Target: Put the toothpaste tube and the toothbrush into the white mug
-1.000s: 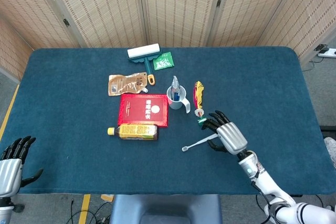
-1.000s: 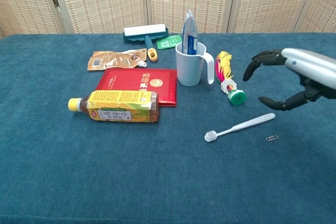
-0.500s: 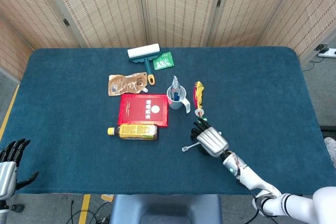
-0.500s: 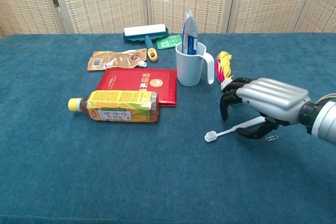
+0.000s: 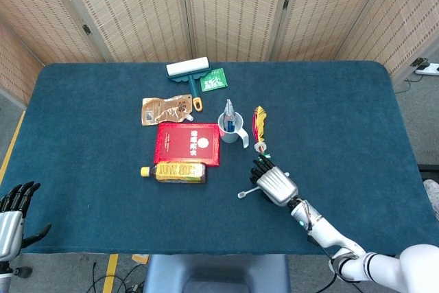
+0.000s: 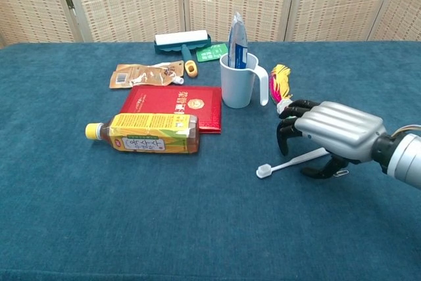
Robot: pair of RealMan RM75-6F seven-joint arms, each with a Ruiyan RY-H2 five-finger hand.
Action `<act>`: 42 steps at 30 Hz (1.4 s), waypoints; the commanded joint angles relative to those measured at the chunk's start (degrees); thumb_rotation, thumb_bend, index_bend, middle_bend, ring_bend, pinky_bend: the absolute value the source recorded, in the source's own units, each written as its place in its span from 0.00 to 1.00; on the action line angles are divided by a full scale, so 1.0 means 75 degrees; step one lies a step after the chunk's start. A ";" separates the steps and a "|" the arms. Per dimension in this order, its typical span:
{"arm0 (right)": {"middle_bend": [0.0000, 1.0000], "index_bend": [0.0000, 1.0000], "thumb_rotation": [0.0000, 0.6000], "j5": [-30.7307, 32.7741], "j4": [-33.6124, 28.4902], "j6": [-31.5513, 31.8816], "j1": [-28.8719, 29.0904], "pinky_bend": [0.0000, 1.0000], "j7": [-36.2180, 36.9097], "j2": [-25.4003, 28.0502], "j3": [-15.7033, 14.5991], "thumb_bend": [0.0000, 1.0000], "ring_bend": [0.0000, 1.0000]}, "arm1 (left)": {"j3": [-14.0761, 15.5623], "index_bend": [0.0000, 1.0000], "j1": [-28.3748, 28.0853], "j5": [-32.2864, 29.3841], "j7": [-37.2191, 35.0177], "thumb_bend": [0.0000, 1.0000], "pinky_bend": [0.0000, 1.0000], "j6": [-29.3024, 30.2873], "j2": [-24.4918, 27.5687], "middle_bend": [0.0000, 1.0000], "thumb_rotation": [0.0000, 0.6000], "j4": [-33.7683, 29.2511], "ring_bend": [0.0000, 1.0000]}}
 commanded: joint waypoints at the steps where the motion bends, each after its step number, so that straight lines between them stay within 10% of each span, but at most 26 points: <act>1: 0.29 0.45 1.00 0.0024 0.0073 0.0001 0.0004 0.10 -0.0024 -0.0051 0.0006 0.22 0.13 | -0.0001 0.15 0.0006 -0.0011 -0.0007 0.24 0.20 0.0000 0.0003 0.15 1.00 0.0007 0.12; 42: 0.36 0.67 1.00 0.0115 -0.0290 0.0951 -0.0199 0.10 0.0851 0.0021 0.0249 0.41 0.14 | -0.0031 0.15 0.0041 -0.0004 -0.0012 0.24 0.20 0.0035 -0.0031 0.15 1.00 0.0041 0.12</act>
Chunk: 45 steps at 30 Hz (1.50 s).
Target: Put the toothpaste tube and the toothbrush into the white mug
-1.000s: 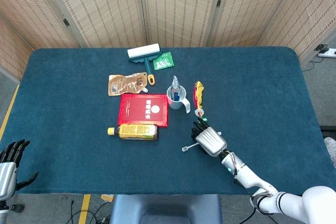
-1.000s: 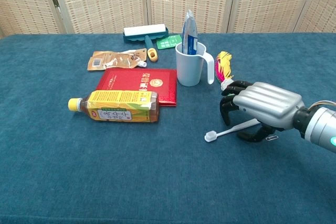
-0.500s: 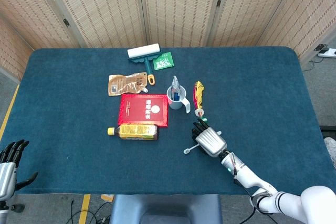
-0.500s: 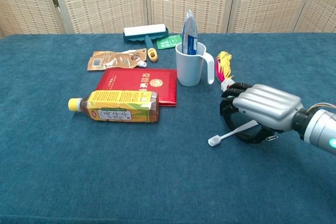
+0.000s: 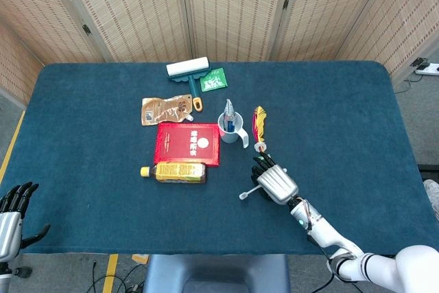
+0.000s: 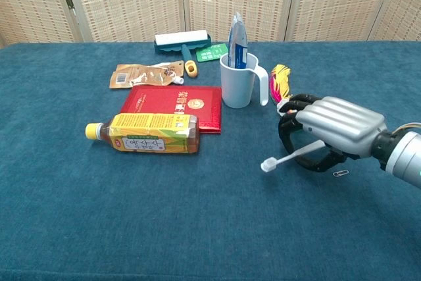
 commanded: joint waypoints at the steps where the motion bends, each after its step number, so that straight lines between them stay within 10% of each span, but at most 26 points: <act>1: 0.36 0.68 1.00 0.0072 -0.0589 0.0585 -0.0186 0.10 0.0471 0.0249 0.0282 0.41 0.15 | -0.0009 0.15 -0.0010 0.0011 0.0008 0.24 0.20 0.0003 0.0004 0.15 1.00 -0.0007 0.12; 15: 0.37 0.70 1.00 0.1683 -0.2998 0.0801 -0.0485 0.11 0.3930 0.1489 0.1846 0.42 0.16 | -0.0020 0.15 -0.0085 0.0112 0.0128 0.24 0.20 -0.0010 -0.0017 0.15 1.00 -0.0145 0.12; 30: 0.36 0.70 1.00 0.3347 -0.1989 -0.0758 0.0646 0.11 0.6812 0.0637 0.3575 0.40 0.16 | 0.0019 0.15 -0.0043 0.0100 0.0246 0.24 0.20 0.0020 0.0087 0.15 1.00 -0.0301 0.12; 45: 0.35 0.71 1.00 0.3782 -0.0463 -0.1457 0.1504 0.11 0.7831 -0.0571 0.4123 0.39 0.16 | 0.0029 0.15 0.0031 0.0053 0.0206 0.24 0.20 0.0075 0.0235 0.15 1.00 -0.0354 0.12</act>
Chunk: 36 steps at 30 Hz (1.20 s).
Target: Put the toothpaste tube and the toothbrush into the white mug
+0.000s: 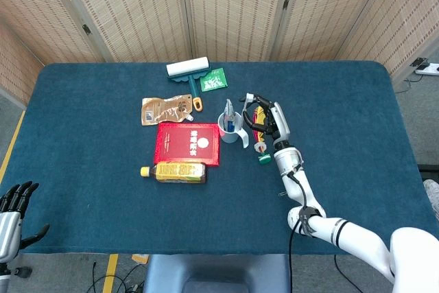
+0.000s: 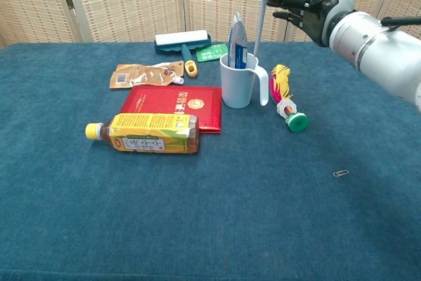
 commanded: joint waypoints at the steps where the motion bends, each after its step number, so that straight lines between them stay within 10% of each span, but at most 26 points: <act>1: 0.35 0.71 1.00 0.0022 0.0326 -0.0016 0.0156 0.11 0.0102 -0.0227 0.0097 0.39 0.16 | -0.0003 0.15 0.0005 0.0001 -0.0017 0.24 0.20 0.0009 0.0011 0.15 1.00 0.0001 0.12; 22: 0.33 0.71 1.00 -0.0195 0.1755 -0.0269 0.0519 0.11 0.0687 -0.1064 0.0004 0.38 0.16 | 0.0004 0.15 -0.0019 0.0001 -0.0164 0.24 0.20 -0.0064 -0.0016 0.15 1.00 0.0115 0.12; 36: 0.21 0.28 1.00 -0.0530 0.1657 0.0006 0.0251 0.08 0.0570 -0.0835 -0.0243 0.21 0.10 | -0.0041 0.15 -0.0075 0.0030 -0.0165 0.24 0.20 -0.0079 -0.0034 0.15 1.00 0.0138 0.12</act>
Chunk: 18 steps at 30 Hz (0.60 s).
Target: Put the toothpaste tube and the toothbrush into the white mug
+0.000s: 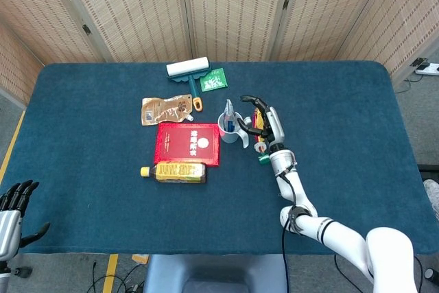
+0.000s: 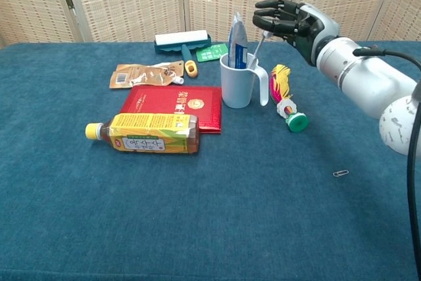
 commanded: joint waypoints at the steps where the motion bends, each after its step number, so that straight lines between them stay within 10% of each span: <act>1: 0.21 0.27 1.00 -0.0075 -0.0130 0.0056 -0.0086 0.08 -0.0076 0.0143 -0.0056 0.21 0.10 | -0.0013 0.15 -0.0009 0.0000 0.0004 0.24 0.20 0.0005 0.0010 0.15 1.00 -0.0006 0.12; 18: 0.20 0.26 1.00 -0.0955 -0.3123 0.1146 -0.1905 0.08 -0.3394 0.3321 -0.1619 0.33 0.10 | -0.0208 0.15 -0.0302 -0.0018 0.0163 0.24 0.20 -0.0191 0.0007 0.15 1.00 -0.0001 0.12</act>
